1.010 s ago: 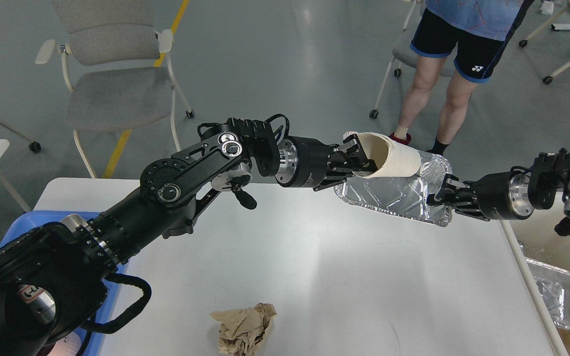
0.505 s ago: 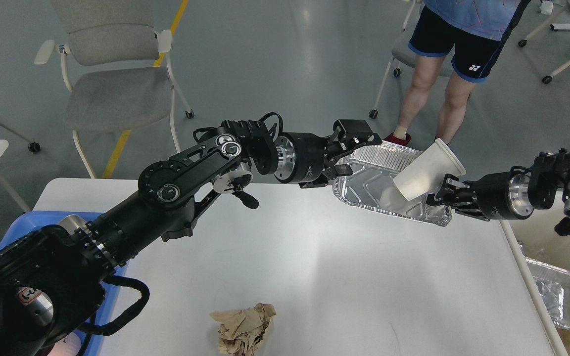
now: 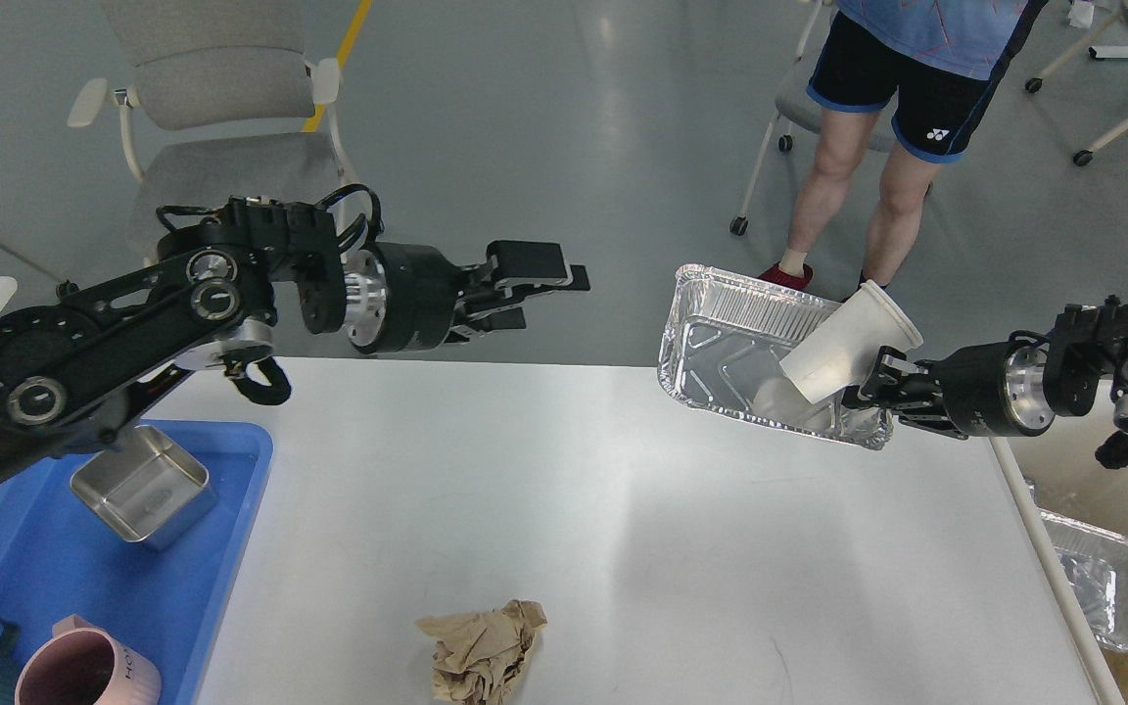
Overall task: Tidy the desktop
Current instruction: 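Drop the paper cup into the held foil tray and withdraw left gripper, then reach the left gripper down to the beige cloth and grasp it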
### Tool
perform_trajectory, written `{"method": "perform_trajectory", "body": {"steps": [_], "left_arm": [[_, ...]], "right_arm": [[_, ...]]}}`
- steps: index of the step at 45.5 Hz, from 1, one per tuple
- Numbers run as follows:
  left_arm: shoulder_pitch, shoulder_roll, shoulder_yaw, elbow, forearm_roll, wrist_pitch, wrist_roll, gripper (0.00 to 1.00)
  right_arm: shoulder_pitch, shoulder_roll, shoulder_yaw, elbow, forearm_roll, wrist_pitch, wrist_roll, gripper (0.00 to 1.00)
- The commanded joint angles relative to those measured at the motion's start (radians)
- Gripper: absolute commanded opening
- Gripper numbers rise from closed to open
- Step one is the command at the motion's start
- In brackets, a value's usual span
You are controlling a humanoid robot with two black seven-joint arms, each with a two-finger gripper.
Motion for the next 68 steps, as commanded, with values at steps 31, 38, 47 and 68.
{"method": "perform_trajectory", "body": {"steps": [31,38,47,68], "left_arm": [[0.137,0.585,0.325,-0.21,0.0,-0.06,-0.045,0.91],[0.149,0.586,0.325,-0.21,0.0,-0.054,-0.046,0.91],[0.148,0.525,0.319,-0.204,0.0,-0.039,-0.045,0.91],[0.284,0.101,0.335,-0.125,0.009,0.068,0.02,0.91]], "right_arm": [[0.009,0.152,-0.016,-0.005,-0.046,-0.006,0.0,0.0],[0.01,0.178,-0.019,-0.011,-0.057,-0.006,0.0,0.0],[-0.004,0.178,-0.019,-0.011,-0.057,-0.006,0.0,0.0],[-0.014,0.162,-0.017,-0.005,-0.055,-0.006,0.0,0.0]]}}
